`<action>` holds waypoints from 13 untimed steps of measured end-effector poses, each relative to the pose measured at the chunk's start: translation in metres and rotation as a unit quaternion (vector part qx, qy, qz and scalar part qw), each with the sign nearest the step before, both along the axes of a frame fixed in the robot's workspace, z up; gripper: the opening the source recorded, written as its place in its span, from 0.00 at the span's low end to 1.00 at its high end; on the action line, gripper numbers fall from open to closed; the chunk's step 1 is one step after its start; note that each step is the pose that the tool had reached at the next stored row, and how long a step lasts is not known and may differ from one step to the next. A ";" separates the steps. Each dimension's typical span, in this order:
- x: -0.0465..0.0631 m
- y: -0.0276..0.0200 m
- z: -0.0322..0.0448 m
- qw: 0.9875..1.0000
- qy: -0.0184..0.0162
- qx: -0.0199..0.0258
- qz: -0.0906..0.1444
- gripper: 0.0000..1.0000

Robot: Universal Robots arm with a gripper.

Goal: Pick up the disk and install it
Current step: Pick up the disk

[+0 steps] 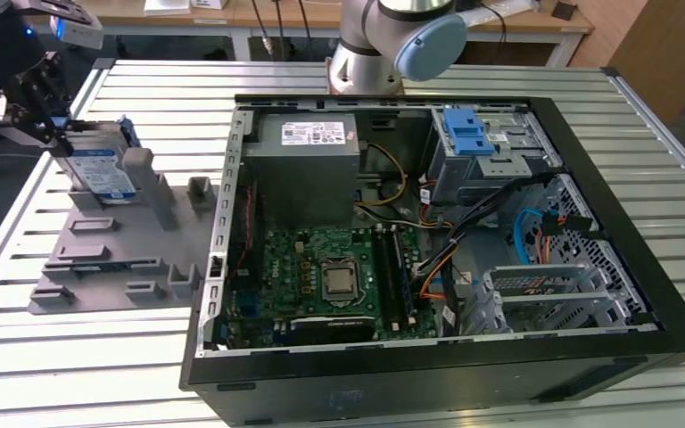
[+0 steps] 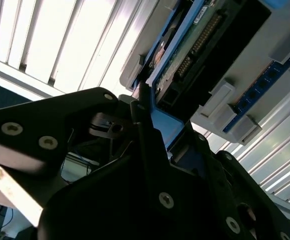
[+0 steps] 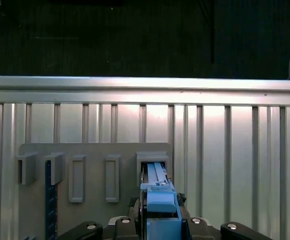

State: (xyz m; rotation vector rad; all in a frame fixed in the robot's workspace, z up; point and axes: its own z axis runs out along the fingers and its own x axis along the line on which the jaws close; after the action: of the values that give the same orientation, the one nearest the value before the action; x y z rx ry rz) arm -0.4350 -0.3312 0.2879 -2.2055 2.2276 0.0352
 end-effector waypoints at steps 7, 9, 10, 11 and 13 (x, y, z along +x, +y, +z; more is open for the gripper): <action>0.000 0.0000 0.0000 1.000 0.000 0.000 -0.010 0.37; 0.000 0.0000 0.0001 1.000 0.000 0.000 -0.010 0.38; 0.000 0.0000 0.0006 1.000 0.000 0.000 -0.010 0.38; 0.000 0.0000 0.0006 1.000 0.000 0.000 -0.010 0.38; 0.000 0.0000 0.0006 1.000 0.000 0.000 -0.010 0.44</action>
State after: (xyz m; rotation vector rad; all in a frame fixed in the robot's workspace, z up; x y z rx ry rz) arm -0.4350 -0.3312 0.2885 -2.1841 2.2485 0.0345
